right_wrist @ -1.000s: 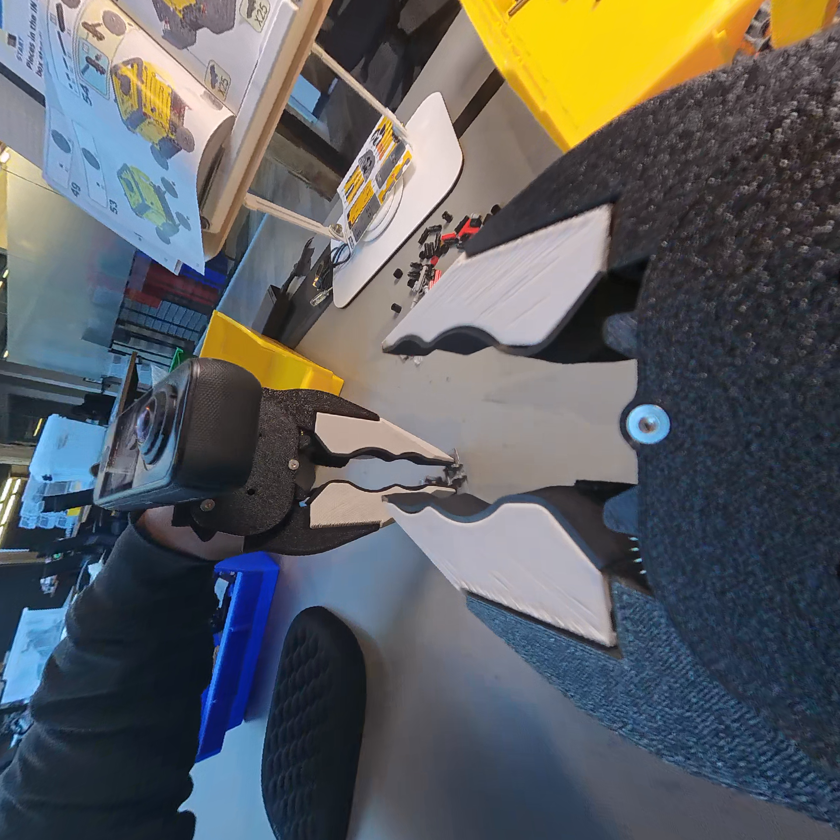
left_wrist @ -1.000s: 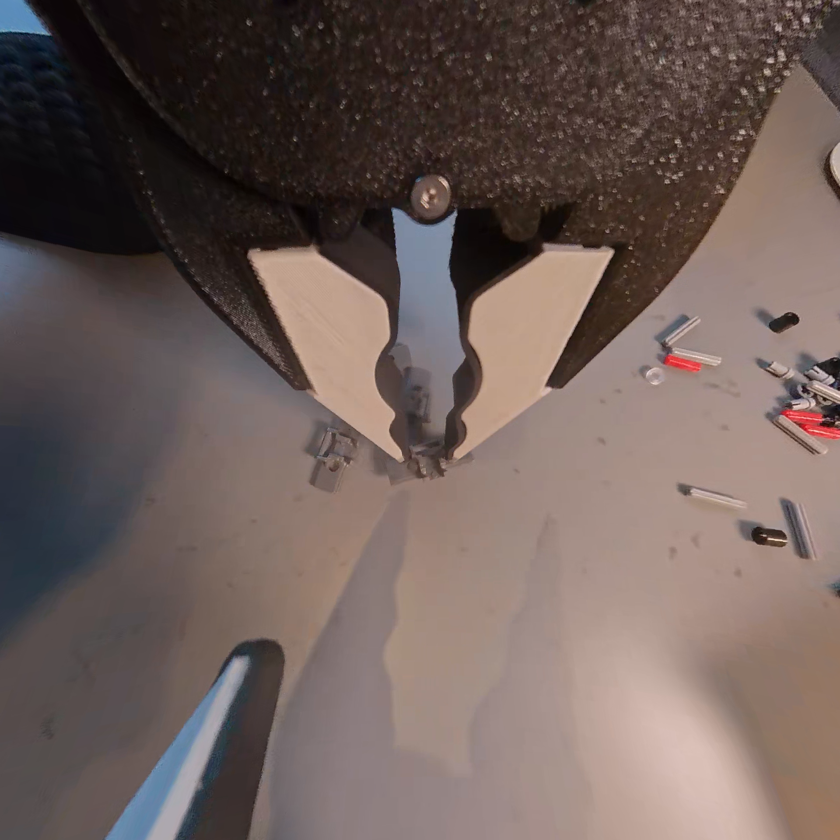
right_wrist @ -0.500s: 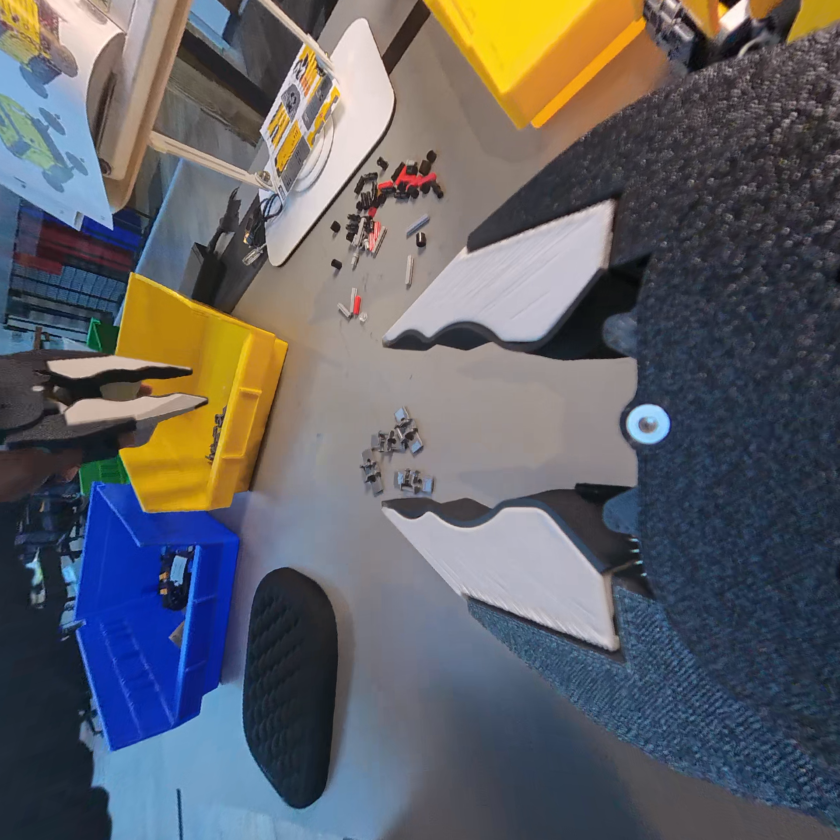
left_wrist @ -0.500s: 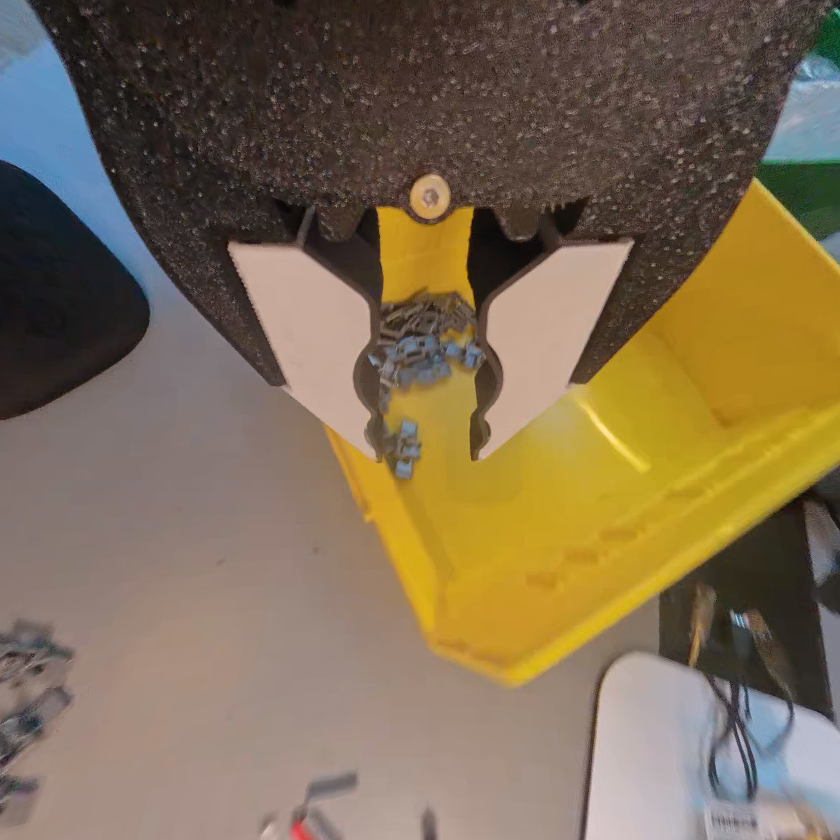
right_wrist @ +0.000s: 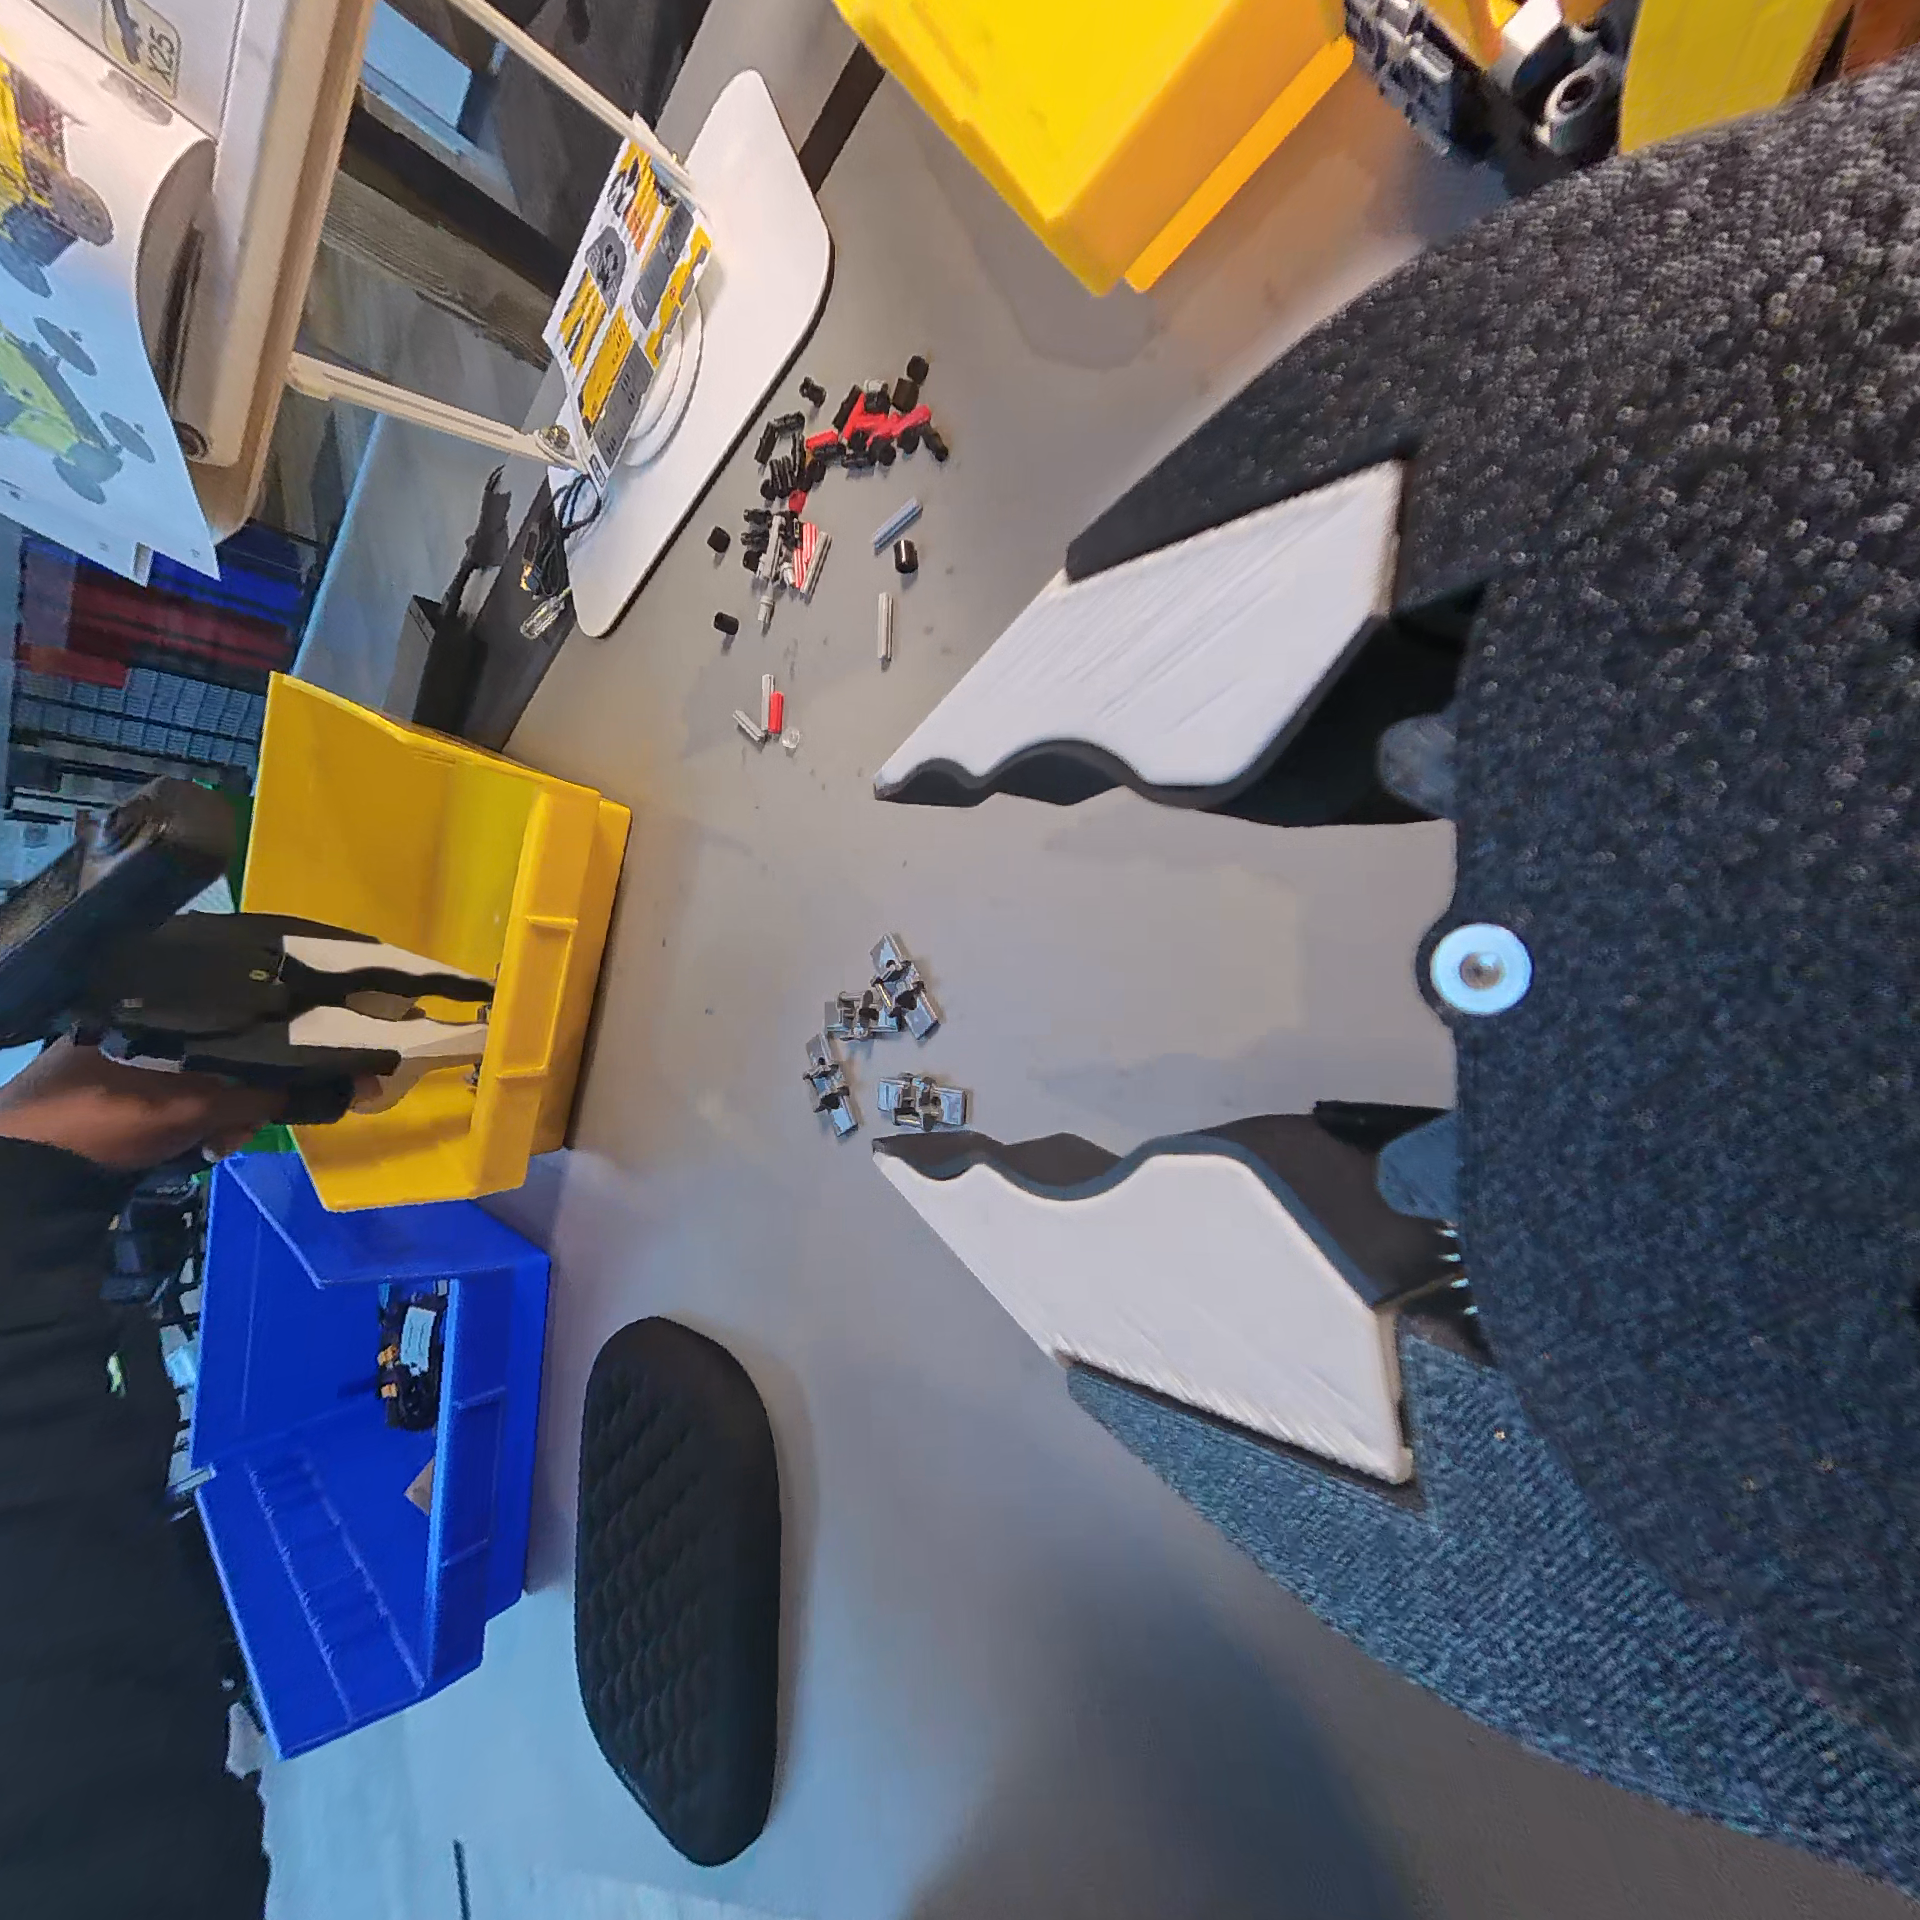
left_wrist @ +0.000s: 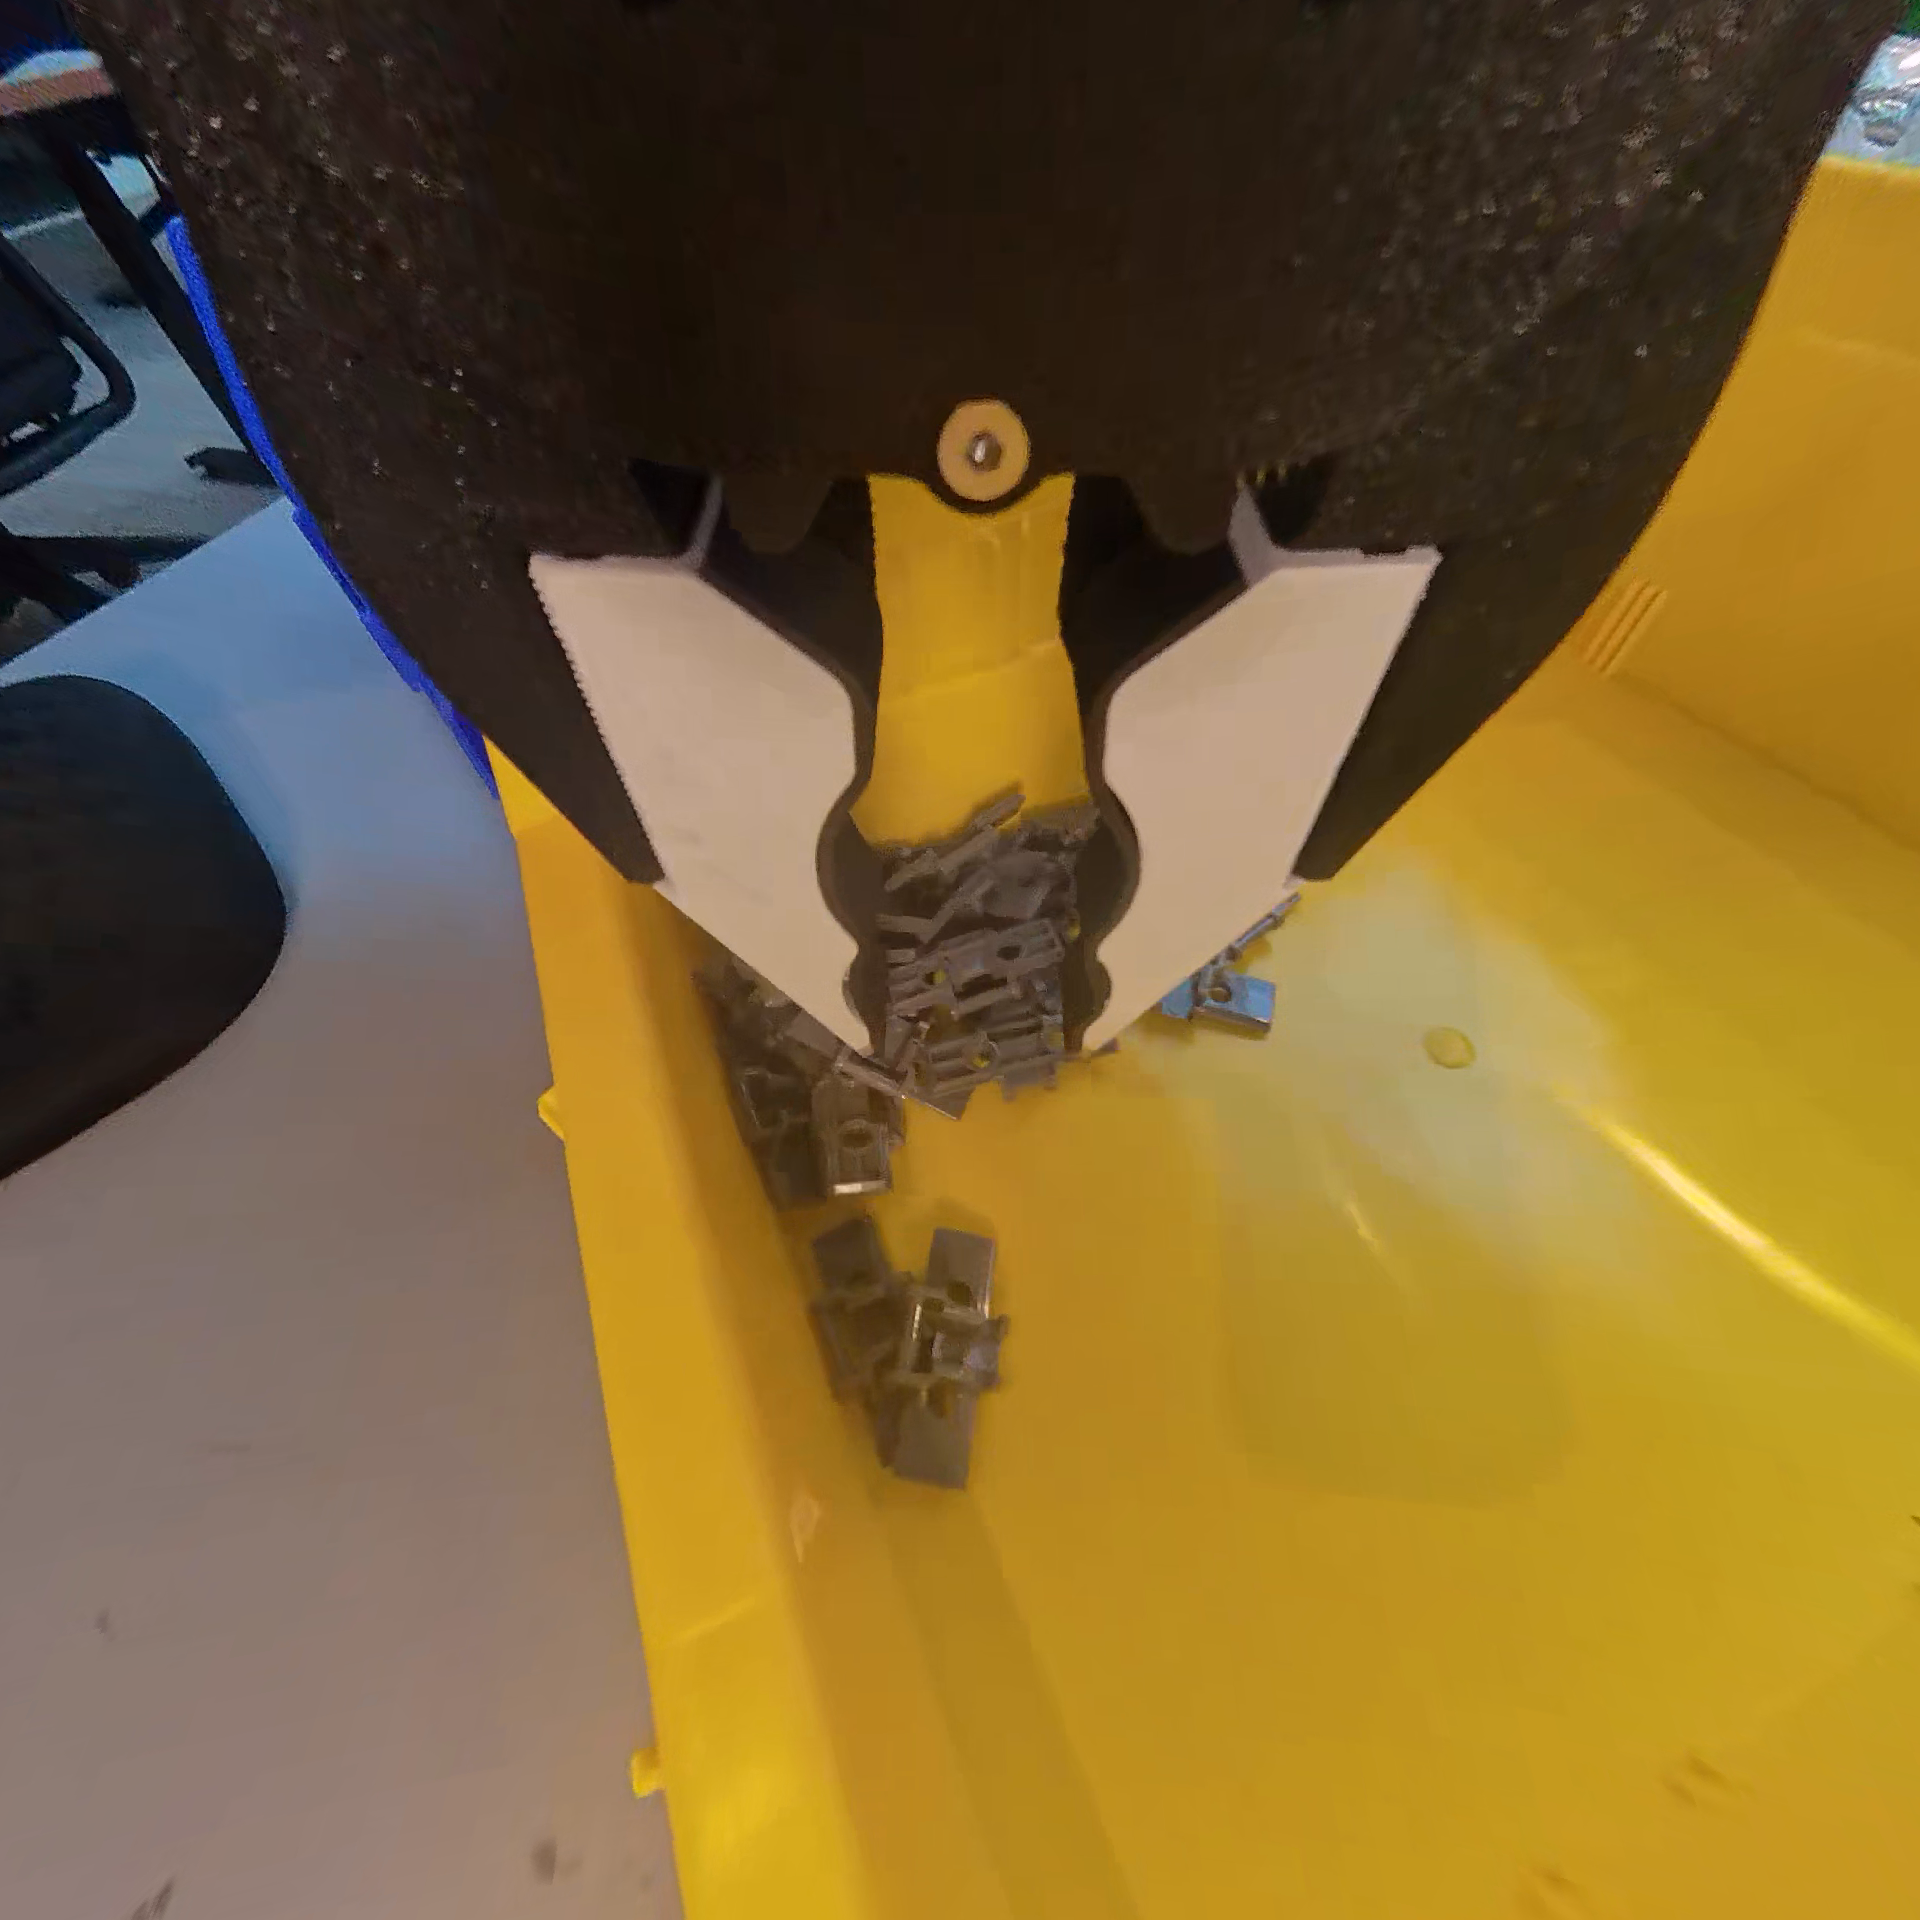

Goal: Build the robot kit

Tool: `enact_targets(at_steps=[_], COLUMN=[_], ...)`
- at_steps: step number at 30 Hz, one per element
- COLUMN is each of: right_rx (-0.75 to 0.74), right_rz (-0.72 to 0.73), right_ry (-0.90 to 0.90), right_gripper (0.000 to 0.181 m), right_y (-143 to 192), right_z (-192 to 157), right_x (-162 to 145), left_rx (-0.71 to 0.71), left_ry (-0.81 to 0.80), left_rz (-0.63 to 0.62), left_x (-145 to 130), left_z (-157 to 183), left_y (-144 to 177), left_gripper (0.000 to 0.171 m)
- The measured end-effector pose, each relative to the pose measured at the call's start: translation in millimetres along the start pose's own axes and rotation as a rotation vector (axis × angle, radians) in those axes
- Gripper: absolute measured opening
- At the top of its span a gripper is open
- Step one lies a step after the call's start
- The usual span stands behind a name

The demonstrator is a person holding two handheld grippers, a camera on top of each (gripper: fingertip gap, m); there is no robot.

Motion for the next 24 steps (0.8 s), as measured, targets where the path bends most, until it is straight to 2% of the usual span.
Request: enact_targets(at_steps=[5, 13, 14, 20, 21, 22, 24], right_rx=[0.001, -0.005, -0.006, -0.007, -0.008, -0.008, -0.008], right_rz=[-0.007, 0.006, 0.007, 0.009, 0.010, 0.010, 0.010], right_ry=[-0.005, -0.008, -0.010, -0.012, -0.012, -0.011, -0.010], right_gripper=[0.063, 0.061, 0.061, 0.061, 0.061, 0.061, 0.061], right_y=[-1, 0, 0, 0, 0, 0, 0], right_z=[0, 1, 1, 2, 2, 2, 2], right_x=[-2, -2, -2, -2, -2, -2, -2], left_rx=[-0.030, -0.042, -0.038, 0.018, 0.046, 0.068, 0.074], left_ry=[0.017, 0.021, 0.021, 0.015, 0.002, -0.019, -0.091], left_rz=[-0.029, -0.006, 0.011, 0.128, 0.164, 0.218, 0.364], left_x=[-2, -2, -1, 0, 4, 10, 31], left_z=[0, -4, -5, -6, -4, 2, 26], left_y=[-6, -2, 0, 24, 33, 44, 70], left_gripper=[0.027, 0.020, 0.014, 0.013, 0.013, 0.002, 0.001])
Point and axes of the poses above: each gripper's, where its closed fingertips meet, y back along the fingers, x out of its top, z = x × y across the jaws, the point moved 6 cm from there along y, back along the fingers, and after that the axes turned 2 degrees about -x, right-handed, at the moved point
